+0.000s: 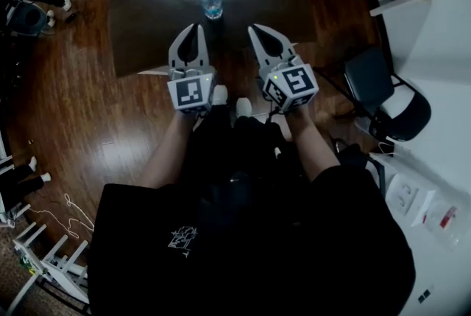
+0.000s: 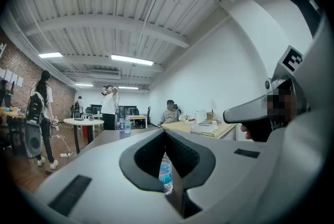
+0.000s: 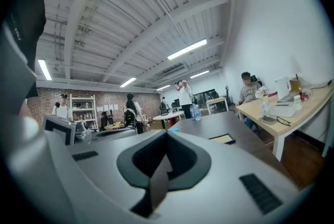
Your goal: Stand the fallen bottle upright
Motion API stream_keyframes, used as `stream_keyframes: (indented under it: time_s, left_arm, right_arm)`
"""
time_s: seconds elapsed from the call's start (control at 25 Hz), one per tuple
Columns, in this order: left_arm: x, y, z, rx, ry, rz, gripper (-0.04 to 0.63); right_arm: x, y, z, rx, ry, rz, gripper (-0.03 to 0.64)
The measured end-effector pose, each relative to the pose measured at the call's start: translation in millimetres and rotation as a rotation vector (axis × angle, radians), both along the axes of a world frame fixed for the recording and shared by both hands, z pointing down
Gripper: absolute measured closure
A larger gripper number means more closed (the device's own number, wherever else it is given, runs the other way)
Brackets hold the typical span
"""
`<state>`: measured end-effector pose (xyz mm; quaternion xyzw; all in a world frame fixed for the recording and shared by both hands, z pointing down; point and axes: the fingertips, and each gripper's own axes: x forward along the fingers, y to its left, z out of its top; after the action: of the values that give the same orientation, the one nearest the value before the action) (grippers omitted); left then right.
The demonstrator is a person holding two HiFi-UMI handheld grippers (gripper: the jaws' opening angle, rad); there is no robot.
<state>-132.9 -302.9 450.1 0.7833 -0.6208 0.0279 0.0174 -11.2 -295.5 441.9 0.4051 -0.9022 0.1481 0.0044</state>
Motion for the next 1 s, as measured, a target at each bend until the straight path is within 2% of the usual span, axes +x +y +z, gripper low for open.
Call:
stream_keyframes:
  time_s: [0.2,0.48,0.68,0.84,1.0]
  left_arm:
    - [-1,26,-10,-0.007,-0.026,-0.010,0.600]
    - [-11,66,-15,-0.012,-0.037,-0.080,0.600]
    - [-20,95,-14,-0.058,-0.028,-0.136,0.600]
    - [-30,110,-36,-0.013,-0.037,-0.147,0.600]
    - [-34,129,-32,-0.006,-0.025,-0.125,0.600]
  right_arm:
    - [11,15,-10,0.035,0.002,0.009,0.607]
    - [30,33,-14,0.055,0.006,0.037,0.607]
    - [42,45,-14,0.051,-0.005,0.042,0.607]
    - [41,58,-22,0.068,-0.014,0.034,0.607]
    - [42,75,-22,0.078,0.002,0.045,0.607]
